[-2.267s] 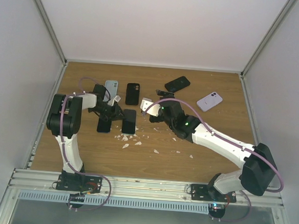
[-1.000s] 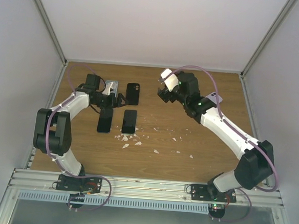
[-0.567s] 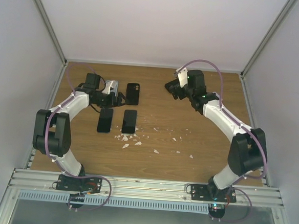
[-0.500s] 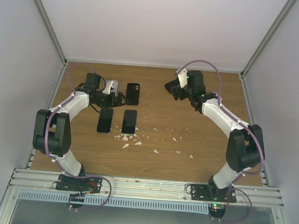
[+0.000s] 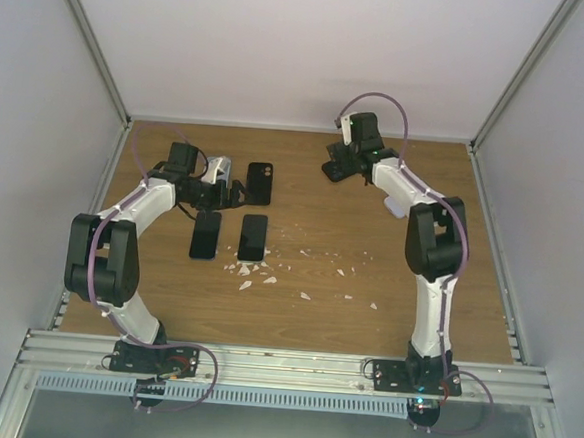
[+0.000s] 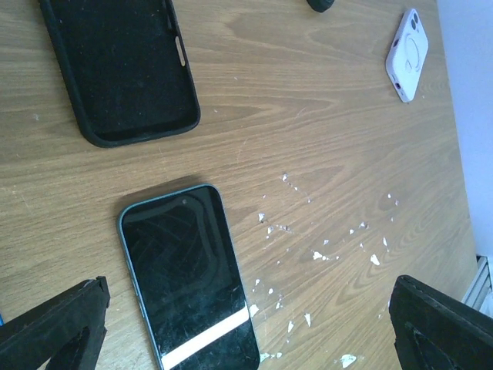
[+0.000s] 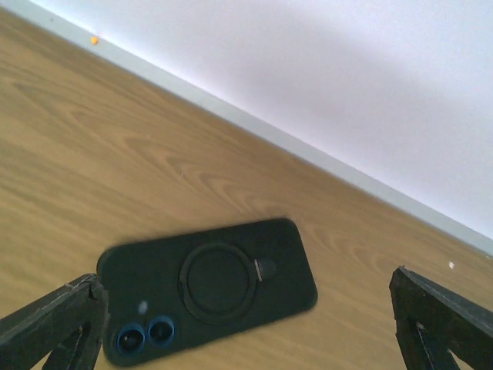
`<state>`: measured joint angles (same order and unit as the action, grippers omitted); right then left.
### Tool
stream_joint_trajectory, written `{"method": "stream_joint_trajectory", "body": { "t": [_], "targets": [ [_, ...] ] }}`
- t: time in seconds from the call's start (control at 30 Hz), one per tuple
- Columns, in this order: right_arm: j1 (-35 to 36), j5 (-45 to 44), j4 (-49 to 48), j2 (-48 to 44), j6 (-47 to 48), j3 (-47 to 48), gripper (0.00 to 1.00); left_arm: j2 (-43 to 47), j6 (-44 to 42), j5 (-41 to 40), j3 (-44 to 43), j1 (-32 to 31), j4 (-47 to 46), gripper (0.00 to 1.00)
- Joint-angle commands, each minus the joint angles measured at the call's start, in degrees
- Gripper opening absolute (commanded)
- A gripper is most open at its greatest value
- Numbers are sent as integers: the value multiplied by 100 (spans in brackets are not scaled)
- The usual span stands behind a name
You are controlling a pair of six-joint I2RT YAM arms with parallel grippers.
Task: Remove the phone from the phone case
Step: Adjust the phone at the center of the board.
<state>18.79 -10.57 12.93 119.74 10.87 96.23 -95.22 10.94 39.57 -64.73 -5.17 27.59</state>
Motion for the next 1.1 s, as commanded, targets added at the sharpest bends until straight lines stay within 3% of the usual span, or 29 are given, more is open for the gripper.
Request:
{"method": "stream_joint_trajectory", "body": {
  "t": [0.0, 0.63, 1.07],
  "targets": [
    [-35, -248, 426, 709, -309, 761, 100, 31, -67, -55, -86, -35, -225, 99],
    [299, -525, 527, 2367, -359, 2486, 99, 241, -50, -137, 255, -35, -402, 99],
    [425, -1151, 688, 2748, 61, 2593, 100, 311, -22, -143, 339, -37, -439, 99]
  ]
}}
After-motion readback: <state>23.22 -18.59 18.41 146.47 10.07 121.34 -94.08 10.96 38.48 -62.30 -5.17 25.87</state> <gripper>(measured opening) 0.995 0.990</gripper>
